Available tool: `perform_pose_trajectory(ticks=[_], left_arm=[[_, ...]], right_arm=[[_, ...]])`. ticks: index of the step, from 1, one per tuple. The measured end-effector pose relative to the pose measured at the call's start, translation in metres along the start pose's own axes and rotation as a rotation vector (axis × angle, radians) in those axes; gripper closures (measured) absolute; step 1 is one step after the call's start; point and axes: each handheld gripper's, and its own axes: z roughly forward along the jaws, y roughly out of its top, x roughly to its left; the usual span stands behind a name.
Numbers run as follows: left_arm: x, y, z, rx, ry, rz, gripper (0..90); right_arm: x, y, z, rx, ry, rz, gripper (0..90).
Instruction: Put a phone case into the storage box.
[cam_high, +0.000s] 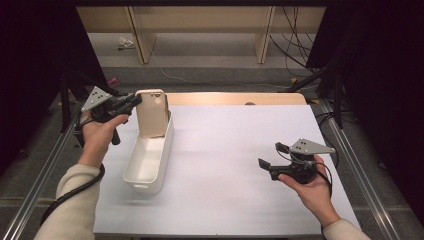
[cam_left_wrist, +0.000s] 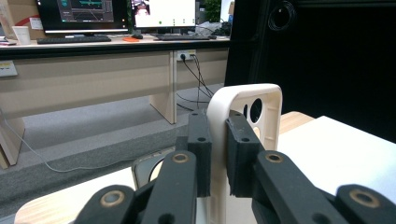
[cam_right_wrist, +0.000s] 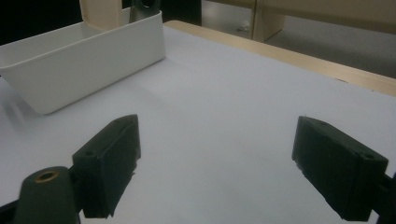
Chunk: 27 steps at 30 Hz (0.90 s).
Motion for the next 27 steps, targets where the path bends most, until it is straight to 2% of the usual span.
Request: perform_pose_trajectory(ticks=[5, 18, 27], left_arm=[[0.002, 0.0, 0.004, 0.007, -0.001, -0.001, 81.6], [0.014, -0.01, 0.013, 0.022, -0.002, -0.044, 81.6], [0.019, -0.017, 0.019, 0.039, -0.004, -0.021, 81.6]], right_arm=[[0.0, 0.0, 0.0, -0.001, 0.001, 0.002, 16.2], [0.0, 0.0, 0.0, 0.002, 0.003, 0.0, 16.2], [-0.001, 0.0, 0.0, 0.0, 0.002, 0.002, 16.2]])
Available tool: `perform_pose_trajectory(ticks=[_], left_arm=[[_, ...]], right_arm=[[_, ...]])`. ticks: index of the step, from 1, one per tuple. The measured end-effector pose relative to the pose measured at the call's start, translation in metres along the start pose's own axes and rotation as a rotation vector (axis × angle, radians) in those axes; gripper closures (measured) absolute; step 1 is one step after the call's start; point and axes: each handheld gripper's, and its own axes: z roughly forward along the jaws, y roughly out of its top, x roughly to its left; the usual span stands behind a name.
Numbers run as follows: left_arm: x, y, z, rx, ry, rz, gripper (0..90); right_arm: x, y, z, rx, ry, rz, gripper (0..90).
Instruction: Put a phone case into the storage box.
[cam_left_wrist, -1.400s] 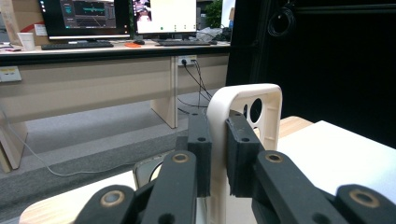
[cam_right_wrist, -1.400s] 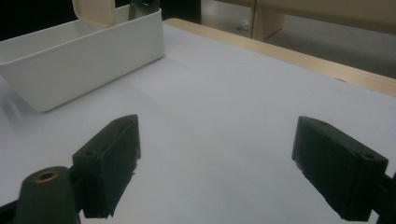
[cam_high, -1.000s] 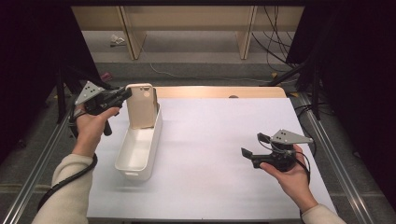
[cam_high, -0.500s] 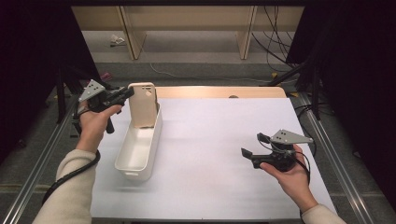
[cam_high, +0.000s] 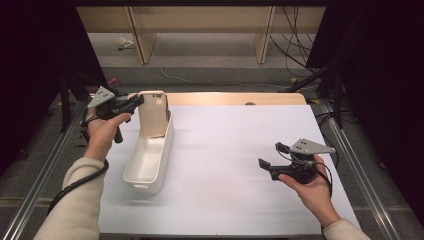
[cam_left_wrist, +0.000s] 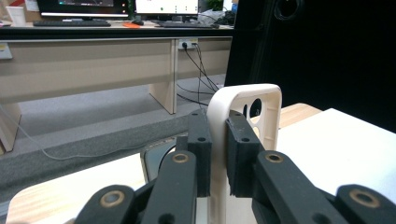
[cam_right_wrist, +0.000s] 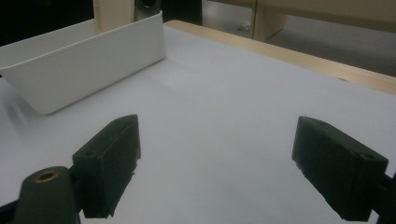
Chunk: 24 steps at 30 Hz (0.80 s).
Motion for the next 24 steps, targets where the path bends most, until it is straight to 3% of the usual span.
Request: perform_pose_trajectory(ticks=[24], left_arm=[[0.008, -0.013, 0.01, 0.029, 0.016, -0.023, 81.5]], right_arm=[[0.0, 0.0, 0.001, 0.005, 0.0, -0.005, 16.2]])
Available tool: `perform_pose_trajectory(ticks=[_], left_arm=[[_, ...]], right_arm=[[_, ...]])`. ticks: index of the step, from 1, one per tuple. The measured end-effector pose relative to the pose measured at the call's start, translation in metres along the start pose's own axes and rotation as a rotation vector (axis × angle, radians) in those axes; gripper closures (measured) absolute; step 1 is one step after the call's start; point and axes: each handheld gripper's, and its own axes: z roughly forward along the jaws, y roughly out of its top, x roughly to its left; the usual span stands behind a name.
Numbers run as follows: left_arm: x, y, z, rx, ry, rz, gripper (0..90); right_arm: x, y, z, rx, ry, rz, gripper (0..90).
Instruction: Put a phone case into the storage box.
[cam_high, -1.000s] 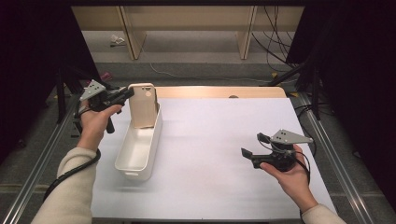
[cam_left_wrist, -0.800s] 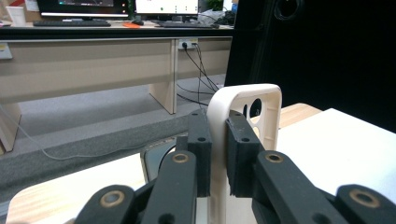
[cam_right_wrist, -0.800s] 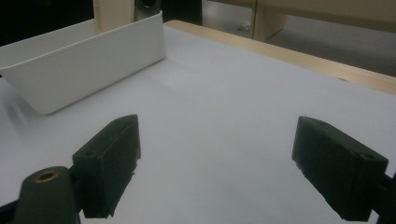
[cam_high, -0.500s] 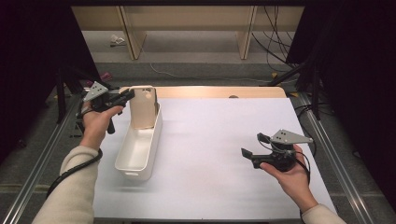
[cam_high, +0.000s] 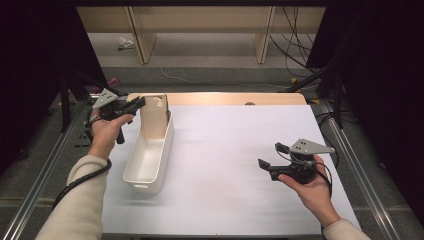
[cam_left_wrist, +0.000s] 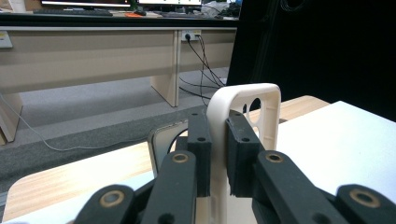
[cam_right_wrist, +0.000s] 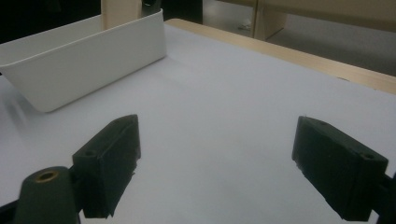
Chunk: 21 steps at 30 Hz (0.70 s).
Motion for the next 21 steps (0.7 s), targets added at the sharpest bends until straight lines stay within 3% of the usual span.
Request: perform_pose_trajectory(ticks=[21], left_arm=[[0.0056, -0.0092, 0.0101, 0.019, 0.005, -0.015, 81.4]], right_arm=[[0.0003, 0.0, 0.0001, 0.002, -0.002, -0.004, 16.2]])
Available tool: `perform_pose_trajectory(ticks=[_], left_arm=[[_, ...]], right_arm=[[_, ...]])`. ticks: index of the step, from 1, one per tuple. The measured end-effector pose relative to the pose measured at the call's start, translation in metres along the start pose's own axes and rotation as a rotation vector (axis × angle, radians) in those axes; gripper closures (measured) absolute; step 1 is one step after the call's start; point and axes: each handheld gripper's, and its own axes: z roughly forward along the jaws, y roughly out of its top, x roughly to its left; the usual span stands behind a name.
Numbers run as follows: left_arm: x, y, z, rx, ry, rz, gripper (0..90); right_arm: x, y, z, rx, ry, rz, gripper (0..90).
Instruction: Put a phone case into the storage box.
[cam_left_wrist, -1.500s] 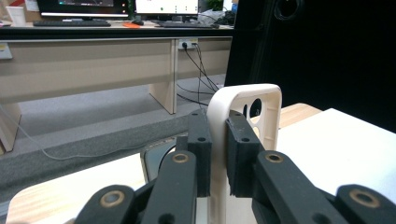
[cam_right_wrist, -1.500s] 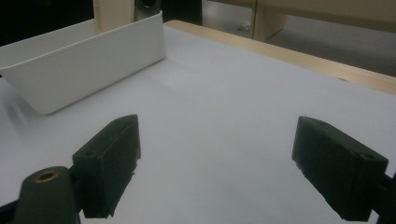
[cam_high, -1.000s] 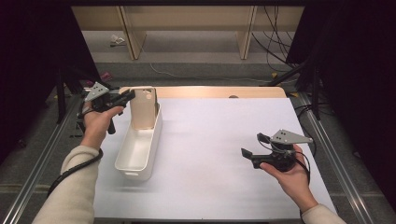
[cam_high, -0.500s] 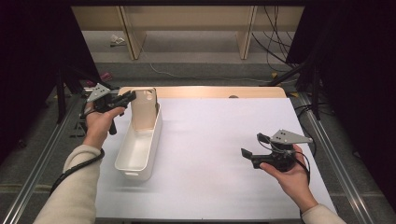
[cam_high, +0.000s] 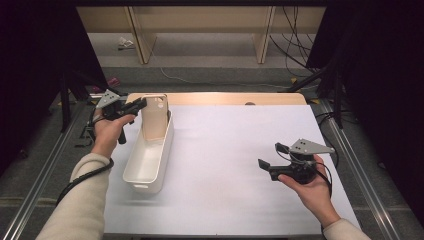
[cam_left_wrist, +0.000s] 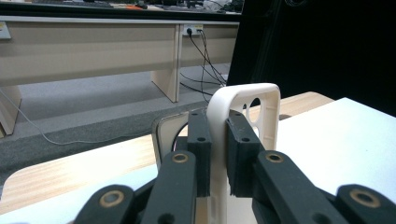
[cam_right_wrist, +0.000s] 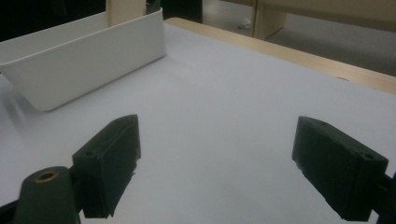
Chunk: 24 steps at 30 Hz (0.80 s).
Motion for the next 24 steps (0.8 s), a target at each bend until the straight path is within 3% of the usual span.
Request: perform_pose_trajectory(ticks=[24], left_arm=[[0.007, -0.015, 0.012, 0.014, -0.01, -0.027, 81.3]], right_arm=[[0.0, 0.0, 0.001, 0.003, 0.008, 0.0, 16.2]])
